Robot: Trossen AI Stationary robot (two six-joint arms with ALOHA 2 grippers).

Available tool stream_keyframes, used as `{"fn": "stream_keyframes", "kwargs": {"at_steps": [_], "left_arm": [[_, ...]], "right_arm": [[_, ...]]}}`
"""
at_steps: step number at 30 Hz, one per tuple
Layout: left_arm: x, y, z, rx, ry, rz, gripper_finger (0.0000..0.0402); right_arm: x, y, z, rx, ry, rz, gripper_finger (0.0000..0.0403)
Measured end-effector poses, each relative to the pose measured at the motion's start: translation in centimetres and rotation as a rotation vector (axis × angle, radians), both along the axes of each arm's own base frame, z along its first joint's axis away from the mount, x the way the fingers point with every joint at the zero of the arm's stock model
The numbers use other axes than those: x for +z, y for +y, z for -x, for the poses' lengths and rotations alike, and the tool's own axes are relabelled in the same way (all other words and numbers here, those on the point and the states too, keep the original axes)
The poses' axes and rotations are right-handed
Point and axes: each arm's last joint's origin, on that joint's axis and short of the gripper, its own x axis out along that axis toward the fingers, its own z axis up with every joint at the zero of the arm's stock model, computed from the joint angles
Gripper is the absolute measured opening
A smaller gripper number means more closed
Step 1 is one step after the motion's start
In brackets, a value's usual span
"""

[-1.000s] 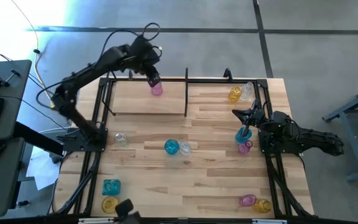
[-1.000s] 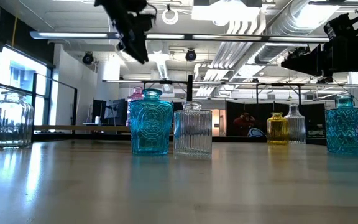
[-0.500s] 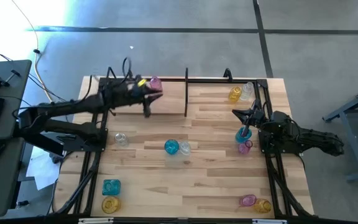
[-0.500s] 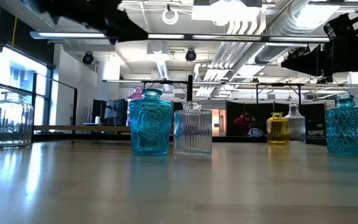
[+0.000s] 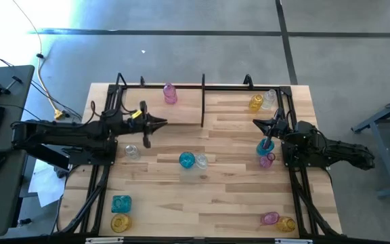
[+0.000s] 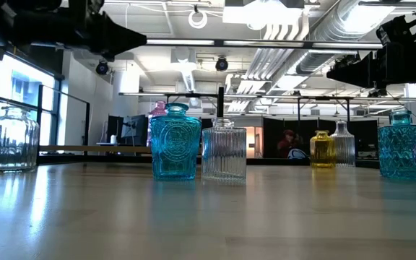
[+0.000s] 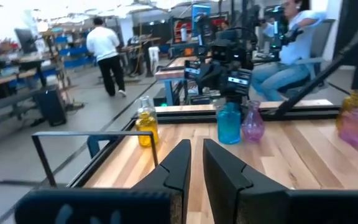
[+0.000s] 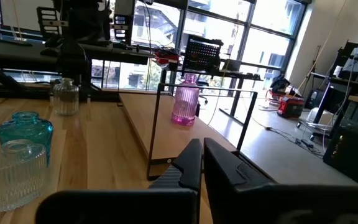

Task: Sort vases onto shelf
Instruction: Put the bottom left blue flower vase on the shelf

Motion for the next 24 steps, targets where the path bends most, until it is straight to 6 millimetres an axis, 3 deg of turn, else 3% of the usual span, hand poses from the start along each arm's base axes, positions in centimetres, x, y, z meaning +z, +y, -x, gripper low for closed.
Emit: {"fn": "stream_keyframes", "kwargs": {"at_steps": [14,24], "left_arm": [[-3.1,-0.5,2.4,-0.018,-0.089,0.016,0.0028],[-1.8,-1.5,3.8,-0.239,-0.194,-0.034,0.0028]], "right_arm": [[0.0,0.0,0.0,0.0,0.0,0.001,0.0],[0.6,0.0,0.0,0.012,-0.11,-0.099,0.0]]}}
